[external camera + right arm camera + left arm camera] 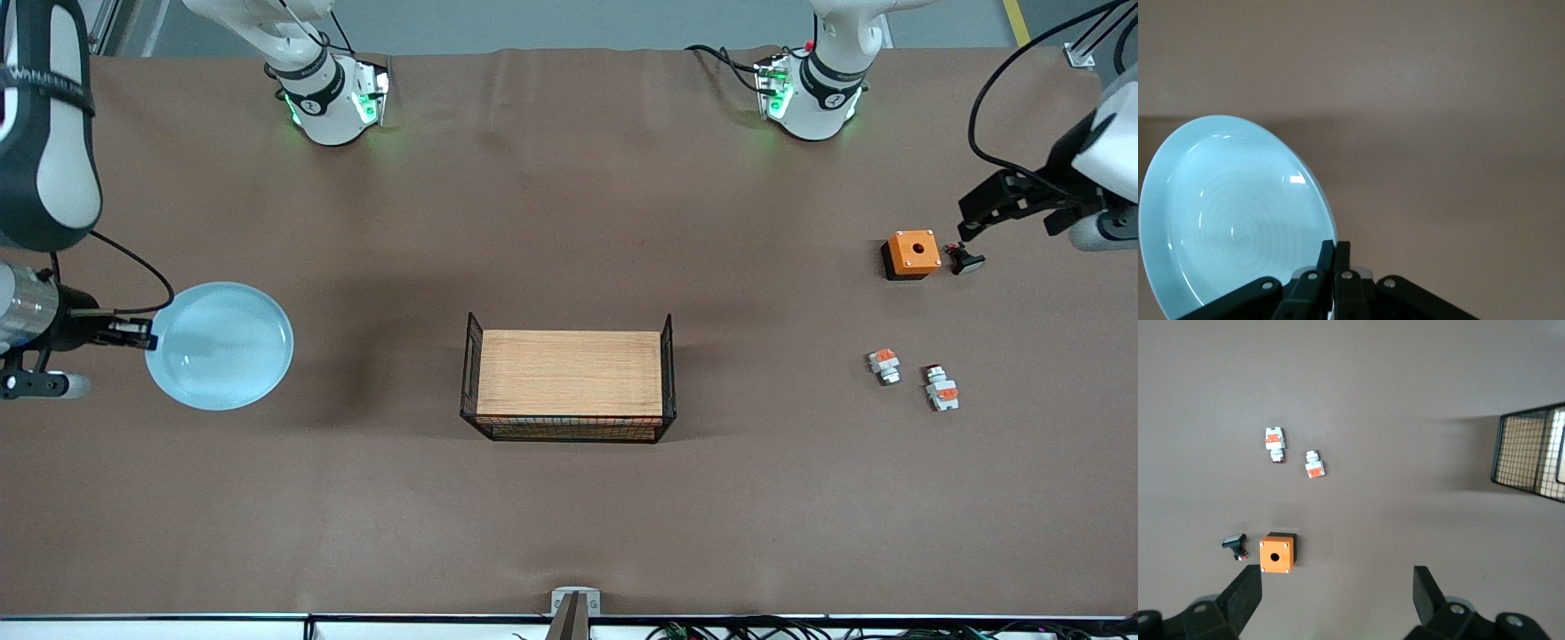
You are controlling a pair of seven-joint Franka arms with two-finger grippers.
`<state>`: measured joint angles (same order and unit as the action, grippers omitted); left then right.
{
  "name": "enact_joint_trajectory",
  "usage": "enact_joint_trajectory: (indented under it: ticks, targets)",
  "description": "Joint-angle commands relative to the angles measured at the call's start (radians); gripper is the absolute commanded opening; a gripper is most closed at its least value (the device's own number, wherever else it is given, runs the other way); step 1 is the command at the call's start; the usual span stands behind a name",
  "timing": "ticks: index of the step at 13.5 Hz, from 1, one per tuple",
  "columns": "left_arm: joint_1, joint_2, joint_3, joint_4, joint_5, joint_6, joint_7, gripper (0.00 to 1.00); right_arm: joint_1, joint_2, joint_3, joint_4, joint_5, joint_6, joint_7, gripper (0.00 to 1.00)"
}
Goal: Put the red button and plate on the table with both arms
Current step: 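Lower the plate onto the table and open the right gripper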
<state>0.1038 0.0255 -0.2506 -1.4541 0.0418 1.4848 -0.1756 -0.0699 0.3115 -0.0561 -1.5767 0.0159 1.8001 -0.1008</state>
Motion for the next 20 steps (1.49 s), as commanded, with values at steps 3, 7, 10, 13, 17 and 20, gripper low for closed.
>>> enact_joint_trajectory:
  ticks: [3, 7, 10, 13, 17, 20]
  targets:
    - [-0.039, -0.096, 0.062, -0.109, -0.013, 0.017, 0.013, 1.00, -0.076, 0.092, 0.024, -0.083, -0.010, 0.143, -0.074, 0.00]
    - [-0.041, -0.108, 0.063, -0.127, -0.022, 0.019, 0.008, 1.00, -0.088, 0.169, 0.024, -0.132, 0.001, 0.232, -0.126, 0.02]
    - [-0.039, -0.110, 0.062, -0.121, -0.052, 0.019, 0.017, 1.00, -0.091, 0.224, 0.024, -0.166, 0.001, 0.309, -0.129, 0.02]
    - [-0.039, -0.111, 0.063, -0.118, -0.083, 0.011, 0.016, 1.00, -0.100, 0.262, 0.024, -0.163, 0.001, 0.332, -0.152, 0.04]
    - [-0.027, -0.108, 0.059, -0.114, -0.014, 0.003, 0.016, 1.00, -0.111, 0.323, 0.024, -0.161, 0.001, 0.412, -0.154, 0.07]
    - [-0.029, -0.105, 0.053, -0.103, -0.011, 0.002, 0.011, 1.00, -0.116, 0.331, 0.024, -0.161, 0.001, 0.421, -0.154, 0.21]
